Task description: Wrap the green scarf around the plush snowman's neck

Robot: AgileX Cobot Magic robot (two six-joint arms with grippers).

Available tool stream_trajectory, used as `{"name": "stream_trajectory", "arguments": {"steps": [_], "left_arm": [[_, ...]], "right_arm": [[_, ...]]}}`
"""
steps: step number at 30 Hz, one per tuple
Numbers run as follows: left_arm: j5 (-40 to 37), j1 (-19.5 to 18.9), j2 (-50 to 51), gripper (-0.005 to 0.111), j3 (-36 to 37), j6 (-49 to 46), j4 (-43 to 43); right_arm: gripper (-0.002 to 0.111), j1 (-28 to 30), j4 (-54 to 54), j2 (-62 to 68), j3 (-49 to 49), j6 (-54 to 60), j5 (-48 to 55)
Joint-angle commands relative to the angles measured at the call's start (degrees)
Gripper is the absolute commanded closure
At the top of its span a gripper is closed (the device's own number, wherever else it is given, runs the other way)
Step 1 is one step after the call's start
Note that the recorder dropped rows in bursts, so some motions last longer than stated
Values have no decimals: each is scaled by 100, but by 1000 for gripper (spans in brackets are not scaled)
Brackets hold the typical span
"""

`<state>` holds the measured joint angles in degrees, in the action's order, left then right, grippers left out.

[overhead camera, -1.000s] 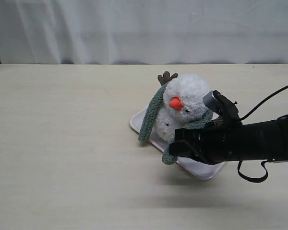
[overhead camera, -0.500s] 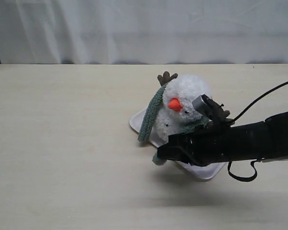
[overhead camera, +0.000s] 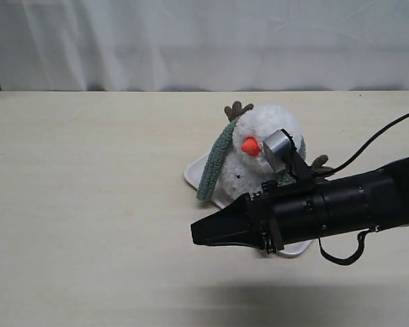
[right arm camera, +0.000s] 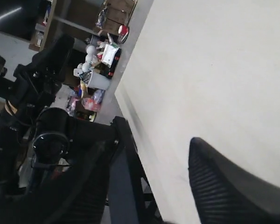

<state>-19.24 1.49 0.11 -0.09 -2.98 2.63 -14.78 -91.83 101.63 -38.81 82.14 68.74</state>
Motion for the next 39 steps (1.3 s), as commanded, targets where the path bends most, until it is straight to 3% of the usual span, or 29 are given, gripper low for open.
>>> {"name": "stream_trajectory", "arguments": {"steps": [1,3,5,6,10,14,15,20,22,30,36,39], "left_arm": [[71,-7,-11,107,9,-4,-22],[71,-7,-11,107,9,-4,-22],[71,-7,-11,107,9,-4,-22],[71,-7,-11,107,9,-4,-22],[71,-7,-11,107,9,-4,-22],[71,-7,-11,107,9,-4,-22],[71,-7,-11,107,9,-4,-22],[71,-7,-11,107,9,-4,-22],[71,-7,-11,107,9,-4,-22],[71,-7,-11,107,9,-4,-22],[71,-7,-11,107,9,-4,-22],[71,-7,-11,107,9,-4,-22]], "right_arm": [[68,-9,-130,-346,-184,846,122],[69,-9,-299,-657,-354,783,-253],[69,-300,120,-1199,-439,783,-1959],[69,-804,801,-1598,-445,570,-3677],[68,-1843,2120,-2179,-445,-844,-6597],[60,-2041,1827,-2329,-445,-915,-7819],[54,-2041,1411,-2315,-445,-589,-8405],[30,-2041,-207,-2238,-531,1012,-9240],[26,-2041,-811,-2117,-686,1937,-9417],[28,-2041,-811,-1561,-999,2214,-9143],[33,-2041,-811,-1787,-986,2052,-10662],[38,-1900,-811,-2123,-898,1935,-10538]]}}
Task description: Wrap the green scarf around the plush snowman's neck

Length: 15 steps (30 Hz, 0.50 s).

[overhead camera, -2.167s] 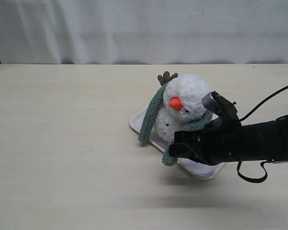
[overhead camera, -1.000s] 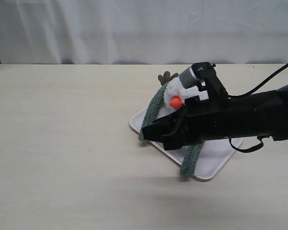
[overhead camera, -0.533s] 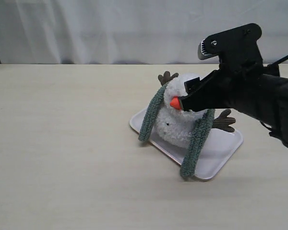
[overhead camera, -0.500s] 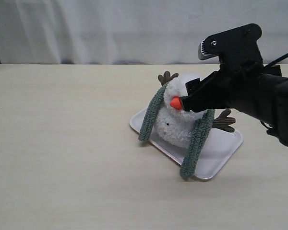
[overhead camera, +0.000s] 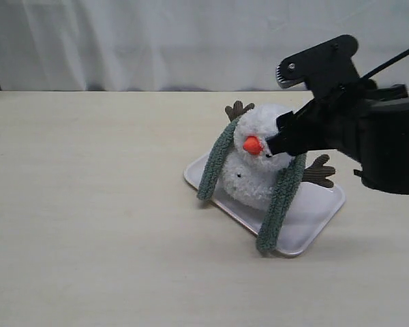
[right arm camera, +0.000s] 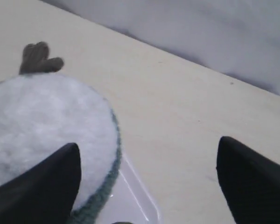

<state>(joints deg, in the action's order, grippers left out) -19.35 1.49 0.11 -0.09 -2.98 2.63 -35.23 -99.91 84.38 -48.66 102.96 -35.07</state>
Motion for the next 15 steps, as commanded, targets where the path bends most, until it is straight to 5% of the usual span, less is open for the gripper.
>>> {"name": "stream_trajectory", "arguments": {"steps": [1,8,15], "left_arm": [[81,-7,-11,107,9,-4,-22],[81,-7,-11,107,9,-4,-22],[81,-7,-11,107,9,-4,-22]], "right_arm": [[40,242,-4,-526,130,-256,-16],[68,1112,-4,-1138,486,-1130,951],[91,1276,-4,-1109,1243,-1393,702]]}}
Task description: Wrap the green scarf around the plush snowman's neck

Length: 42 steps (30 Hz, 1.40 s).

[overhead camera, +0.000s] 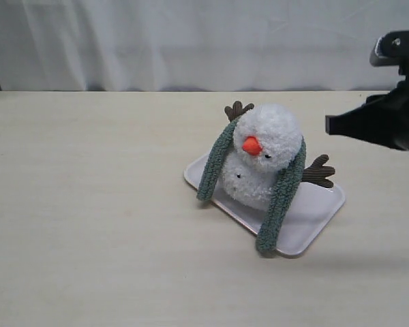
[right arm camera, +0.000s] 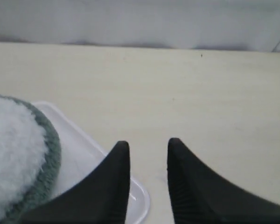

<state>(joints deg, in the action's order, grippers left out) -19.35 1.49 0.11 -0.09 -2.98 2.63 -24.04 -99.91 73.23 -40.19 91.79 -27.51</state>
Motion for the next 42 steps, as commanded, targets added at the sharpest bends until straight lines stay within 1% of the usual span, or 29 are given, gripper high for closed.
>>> {"name": "stream_trajectory", "arguments": {"steps": [1,2,4,8,10,11,13,15,17,19,21,22,28,32,37,38,40,42], "left_arm": [[81,-7,-11,107,9,-4,-22],[81,-7,-11,107,9,-4,-22],[81,-7,-11,107,9,-4,-22],[81,-7,-11,107,9,-4,-22],[81,-7,-11,107,9,-4,-22],[81,-7,-11,107,9,-4,-22],[81,-7,-11,107,9,-4,-22],[81,-7,-11,107,9,-4,-22],[81,-7,-11,107,9,-4,-22],[81,-7,-11,107,9,-4,-22],[81,-7,-11,107,9,-4,-22],[81,-7,-11,107,9,-4,-22],[93,-7,-11,107,9,-4,-22],[93,-7,-11,107,9,-4,-22],[93,-7,-11,107,9,-4,-22],[93,-7,-11,107,9,-4,-22],[93,-7,-11,107,9,-4,-22],[93,-7,-11,107,9,-4,-22]], "right_arm": [[97,289,-4,67,459,-266,102],[104,527,-4,145,492,-243,357],[104,1080,-4,311,530,-328,1246],[104,2309,-4,818,615,-671,3711],[104,2764,172,1195,615,-963,4666],[104,2919,542,1385,587,-1236,4885],[102,3106,1263,1709,495,-1776,4754],[93,3272,2217,2014,424,-2874,4510],[80,3351,3030,2280,345,-3522,4555],[68,3351,3470,2474,285,-3893,4628],[58,3340,3471,2640,179,-3937,4816],[55,3329,3471,2718,117,-3937,4923],[57,3325,3415,3113,-210,-4186,5328],[57,3325,3113,3352,-349,-4178,5524],[58,3325,3113,3574,-437,-4214,5682],[59,3325,3113,3602,-437,-4214,5670],[65,3325,3152,3658,-437,-4214,5603],[74,3325,3165,3685,-437,-4189,5538]]}}
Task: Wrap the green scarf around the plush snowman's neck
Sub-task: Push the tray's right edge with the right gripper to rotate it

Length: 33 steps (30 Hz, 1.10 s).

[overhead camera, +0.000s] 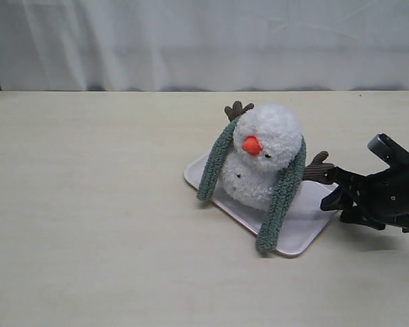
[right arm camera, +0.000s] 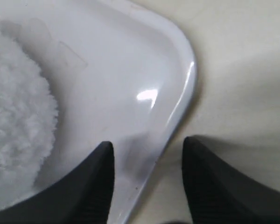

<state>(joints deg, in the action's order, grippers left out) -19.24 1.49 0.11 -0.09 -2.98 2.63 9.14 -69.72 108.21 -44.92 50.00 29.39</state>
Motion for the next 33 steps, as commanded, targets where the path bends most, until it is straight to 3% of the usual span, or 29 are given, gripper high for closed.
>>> {"name": "stream_trajectory", "arguments": {"steps": [1,8,29,33], "left_arm": [[83,-7,-11,107,9,-4,-22],[83,-7,-11,107,9,-4,-22],[67,-7,-11,107,9,-4,-22],[67,-7,-11,107,9,-4,-22]], "right_arm": [[79,6,160,185,36,17,-175],[104,6,160,185,6,355,-227],[104,6,121,185,-915,1071,-243],[93,20,447,118,-926,563,-192]]}}
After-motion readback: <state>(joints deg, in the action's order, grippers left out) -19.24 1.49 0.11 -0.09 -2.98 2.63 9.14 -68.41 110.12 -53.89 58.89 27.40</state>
